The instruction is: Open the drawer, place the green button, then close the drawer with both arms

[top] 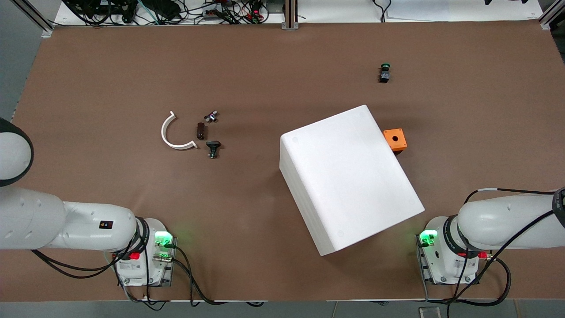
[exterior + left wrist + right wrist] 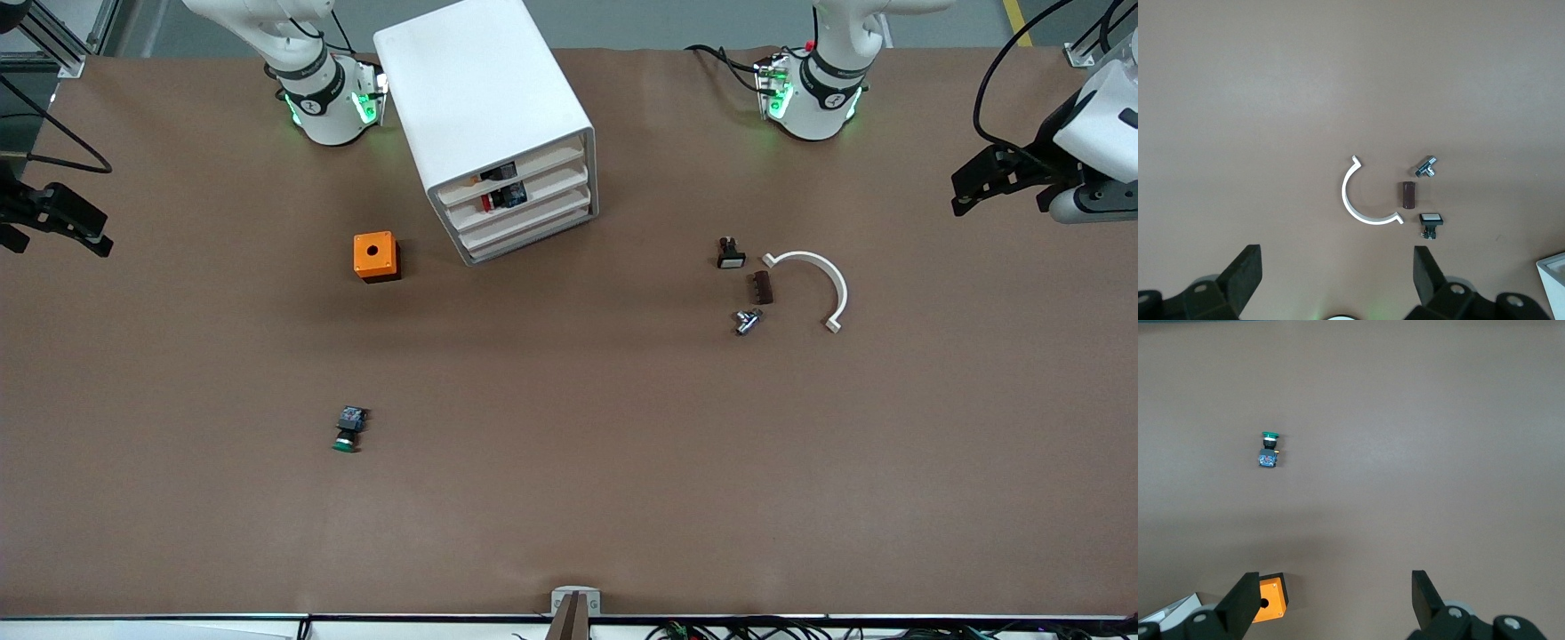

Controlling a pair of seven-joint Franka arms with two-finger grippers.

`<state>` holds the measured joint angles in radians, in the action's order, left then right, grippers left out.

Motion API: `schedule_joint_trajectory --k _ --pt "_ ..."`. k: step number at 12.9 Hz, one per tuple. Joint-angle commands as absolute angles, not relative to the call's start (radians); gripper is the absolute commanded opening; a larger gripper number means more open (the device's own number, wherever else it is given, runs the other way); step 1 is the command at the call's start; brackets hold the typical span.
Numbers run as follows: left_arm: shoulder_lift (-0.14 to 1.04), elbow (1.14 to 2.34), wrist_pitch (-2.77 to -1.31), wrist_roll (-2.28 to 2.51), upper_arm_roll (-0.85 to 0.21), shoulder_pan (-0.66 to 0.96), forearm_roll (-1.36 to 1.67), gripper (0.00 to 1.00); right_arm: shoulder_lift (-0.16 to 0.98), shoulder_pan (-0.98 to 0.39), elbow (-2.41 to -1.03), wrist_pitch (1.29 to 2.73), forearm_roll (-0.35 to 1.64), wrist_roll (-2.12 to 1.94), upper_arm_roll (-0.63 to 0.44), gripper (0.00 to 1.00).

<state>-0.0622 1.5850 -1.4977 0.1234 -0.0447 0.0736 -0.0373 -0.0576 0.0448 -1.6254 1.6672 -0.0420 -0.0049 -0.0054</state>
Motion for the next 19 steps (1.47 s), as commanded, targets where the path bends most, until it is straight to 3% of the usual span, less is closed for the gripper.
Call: schedule_joint_trajectory --k 1,5,10,12,17,19 --pt "-0.051 1.555 -1.467 0.121 -0.044 0.069 -0.037 1.0 -0.06 0.041 -1.611 1.651 -0.057 -0.006 -0.003 1.0" --pt "-0.017 1.545 -1.468 0.112 -0.044 0.069 -0.037 1.0 -0.038 0.04 -1.617 1.669 -0.049 -0.017 -0.002 1.0" --pt "0.127 1.506 -1.483 0.118 -0.048 0.069 -0.02 1.0 0.032 0.011 -1.612 1.704 -0.043 -0.049 -0.002 0.95" --pt "0.161 1.506 -1.517 0.132 -0.048 0.084 -0.02 1.0 0.06 -0.023 -1.618 1.707 -0.034 -0.037 -0.002 1.0" --pt "0.319 1.511 -1.676 0.322 -0.064 0.153 0.073 1.0 0.208 -0.093 -1.621 1.83 0.063 0.292 -0.002 1.0" --pt "0.38 1.508 -1.698 0.484 -0.064 0.214 0.103 1.0 0.287 -0.135 -1.644 1.949 0.063 0.391 -0.002 1.0"
